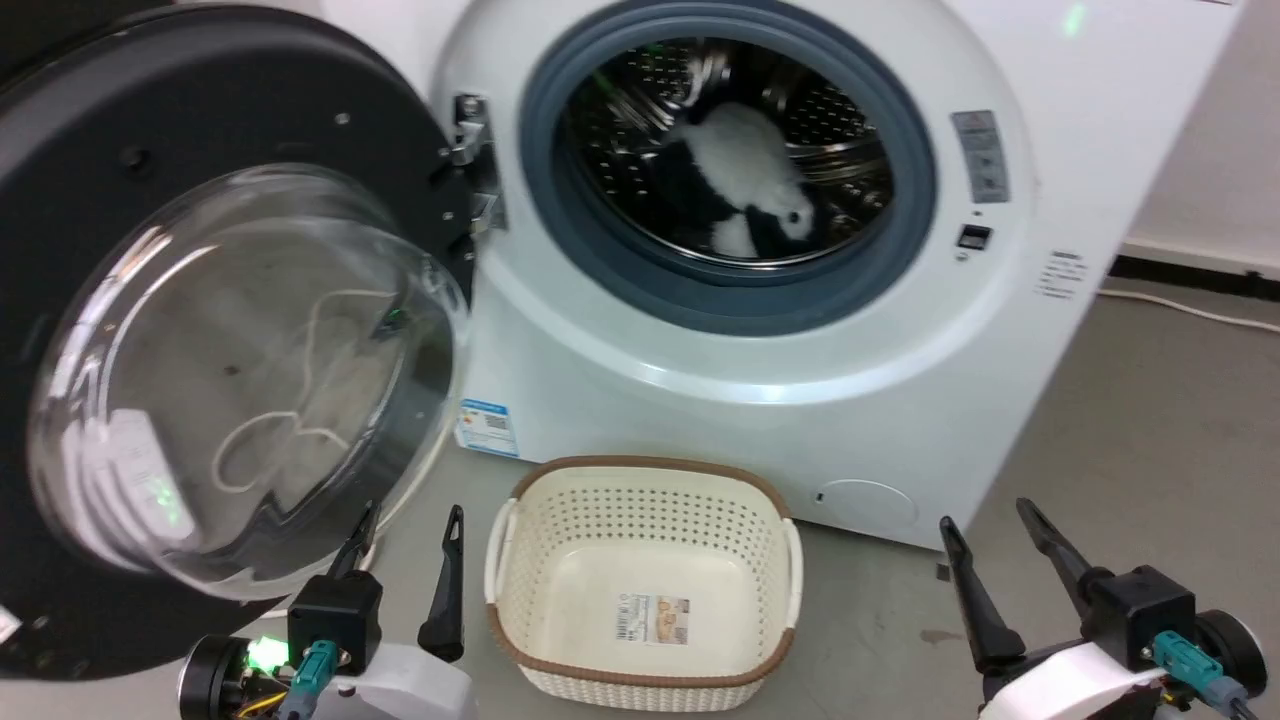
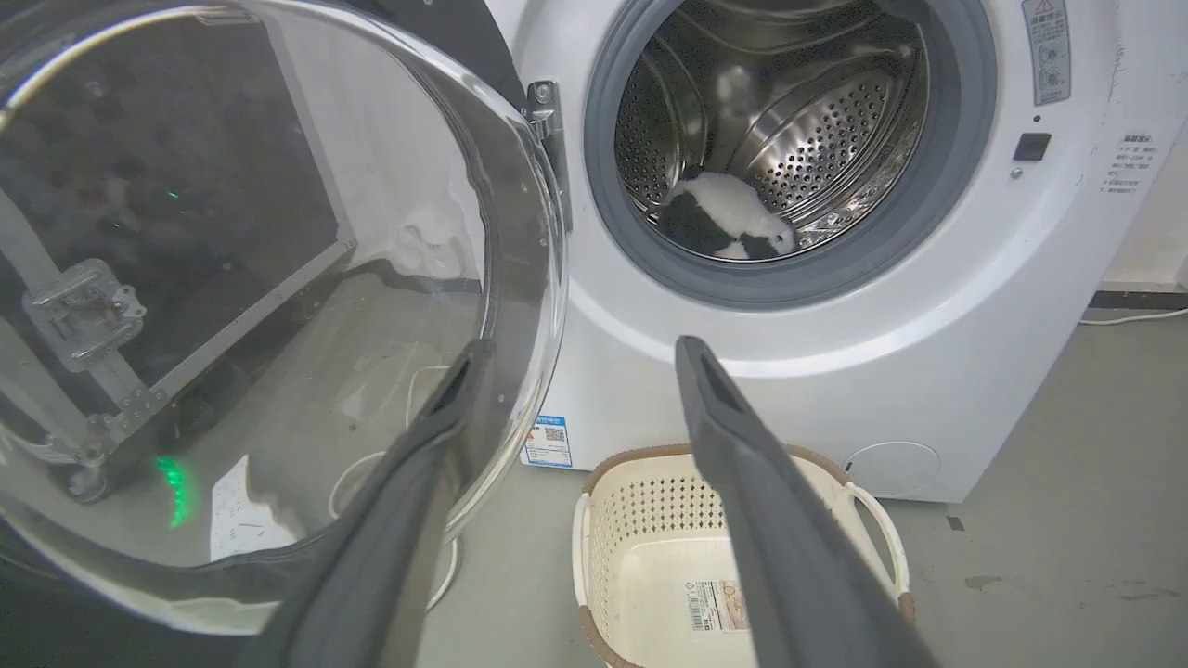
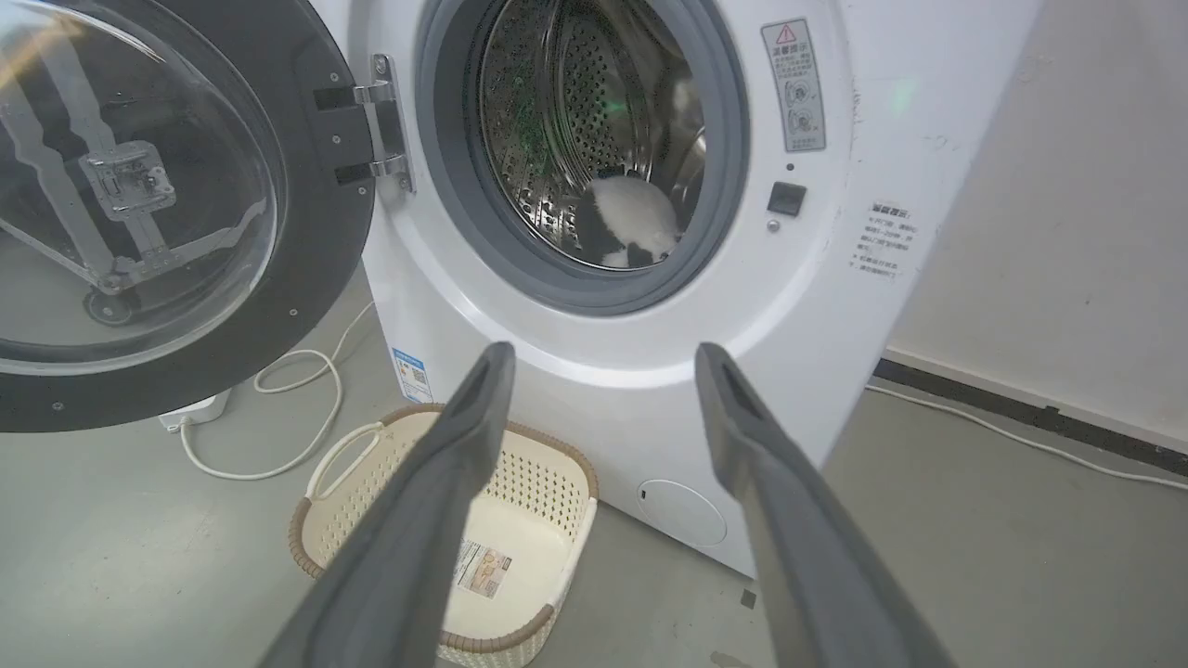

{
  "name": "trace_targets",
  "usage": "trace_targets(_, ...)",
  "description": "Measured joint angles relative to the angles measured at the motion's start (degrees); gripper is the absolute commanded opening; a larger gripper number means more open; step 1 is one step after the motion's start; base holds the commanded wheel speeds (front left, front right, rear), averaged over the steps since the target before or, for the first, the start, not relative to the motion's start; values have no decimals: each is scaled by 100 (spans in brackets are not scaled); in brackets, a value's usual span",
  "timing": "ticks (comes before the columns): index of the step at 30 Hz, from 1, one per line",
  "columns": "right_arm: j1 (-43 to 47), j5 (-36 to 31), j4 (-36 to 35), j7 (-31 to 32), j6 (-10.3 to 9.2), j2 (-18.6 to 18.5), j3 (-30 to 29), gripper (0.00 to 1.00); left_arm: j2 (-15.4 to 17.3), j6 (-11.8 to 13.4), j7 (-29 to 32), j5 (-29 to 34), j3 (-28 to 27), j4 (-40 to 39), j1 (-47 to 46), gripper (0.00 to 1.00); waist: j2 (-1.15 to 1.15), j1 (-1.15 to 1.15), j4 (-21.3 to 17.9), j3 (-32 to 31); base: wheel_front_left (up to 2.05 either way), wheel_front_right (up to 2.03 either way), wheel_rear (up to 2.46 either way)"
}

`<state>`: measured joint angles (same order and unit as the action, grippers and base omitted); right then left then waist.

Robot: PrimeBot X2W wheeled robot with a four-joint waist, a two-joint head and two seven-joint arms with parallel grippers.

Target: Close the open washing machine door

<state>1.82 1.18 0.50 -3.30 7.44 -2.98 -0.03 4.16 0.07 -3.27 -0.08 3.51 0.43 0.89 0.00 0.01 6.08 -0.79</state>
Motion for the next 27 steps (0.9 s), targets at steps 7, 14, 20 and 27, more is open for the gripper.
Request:
trace_targets(7,-12,29,64,-86,0,-5,186,100,34,101,-85,0,42,-36,5,100,0,0,252,20,0,0,0)
trace_targets(14,-127,94,171,-163,0,-35,416,100,75,222,-162,0,69,-121,45,100,0,0,443,55,0,0,0)
trace_targets(20,-235,170,282,-243,0,-76,600,100,102,320,-243,-1,89,-201,101,100,0,0,594,68,0,0,0)
trace_targets(27,-281,261,365,-315,0,-115,754,100,155,394,-320,-2,127,-259,174,100,0,0,758,66,-5,-5,-5)
